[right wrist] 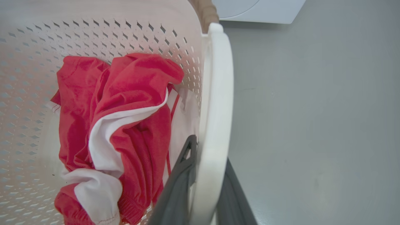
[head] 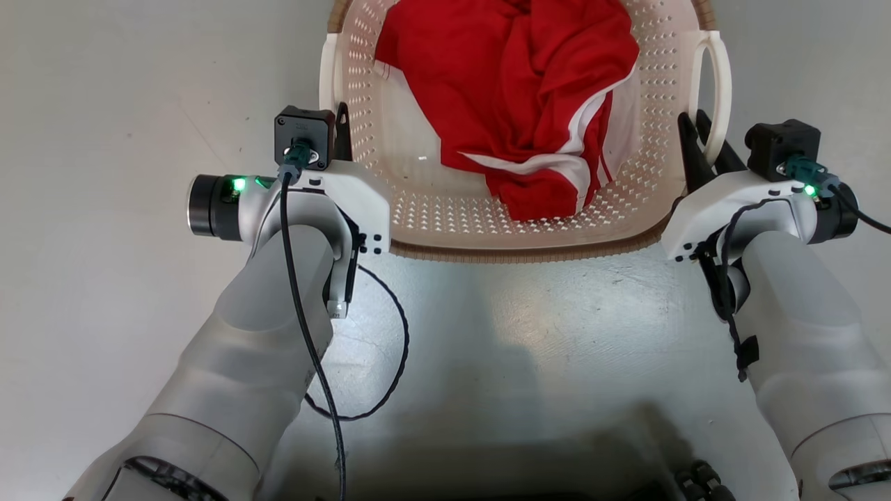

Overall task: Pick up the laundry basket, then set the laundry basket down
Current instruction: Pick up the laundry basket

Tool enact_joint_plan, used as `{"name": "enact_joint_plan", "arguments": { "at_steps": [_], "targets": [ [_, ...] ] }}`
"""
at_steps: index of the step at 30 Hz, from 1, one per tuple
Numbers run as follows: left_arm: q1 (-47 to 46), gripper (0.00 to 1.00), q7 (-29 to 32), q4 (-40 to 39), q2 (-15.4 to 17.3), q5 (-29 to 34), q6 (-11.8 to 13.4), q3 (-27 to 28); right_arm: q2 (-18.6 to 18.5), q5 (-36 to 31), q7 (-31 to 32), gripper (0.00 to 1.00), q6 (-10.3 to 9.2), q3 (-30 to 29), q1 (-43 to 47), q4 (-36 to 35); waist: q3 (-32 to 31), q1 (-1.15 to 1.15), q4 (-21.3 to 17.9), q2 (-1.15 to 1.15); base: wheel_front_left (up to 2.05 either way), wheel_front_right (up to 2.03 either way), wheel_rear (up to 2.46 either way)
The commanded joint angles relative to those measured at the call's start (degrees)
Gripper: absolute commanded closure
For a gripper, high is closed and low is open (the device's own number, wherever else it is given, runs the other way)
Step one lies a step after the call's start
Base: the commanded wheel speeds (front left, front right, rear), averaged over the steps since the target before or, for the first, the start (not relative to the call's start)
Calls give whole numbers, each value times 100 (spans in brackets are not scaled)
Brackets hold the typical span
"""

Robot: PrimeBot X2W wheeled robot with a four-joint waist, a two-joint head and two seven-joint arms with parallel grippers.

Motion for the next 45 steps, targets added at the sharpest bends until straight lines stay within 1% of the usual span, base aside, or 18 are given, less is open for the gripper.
{"name": "enact_joint_plan", "arguments": {
  "at_steps": [1,14,20,30,34,39,45],
  "targets": [
    [53,100,7,-12,61,56,7,51,133,15,-77,100,39,160,180,-37,-67,0,-19,0,0,0,0],
    [416,100,7,213,61,-326,-9,-134,157,67,-77,100,39,283,360,224,-722,0,-25,0,0,0,0],
    [814,100,7,358,61,-600,-107,-267,224,87,-78,100,39,276,689,443,-1406,0,12,0,0,0,0],
    [1502,100,7,536,61,-969,-169,-453,290,171,-78,100,39,249,1260,780,-2673,0,-7,0,0,0,0],
    [1786,100,7,523,61,-1074,-206,-530,296,321,-78,100,39,389,1482,883,-3135,0,-8,0,0,0,0],
    [2046,100,7,553,61,-1184,-234,-627,298,615,-78,100,39,689,1711,947,-3555,0,-6,0,0,0,0],
    [2226,100,7,517,61,-1291,-251,-766,299,804,-78,100,39,889,1859,1025,-3839,0,23,0,0,0,0]
  ]
}}
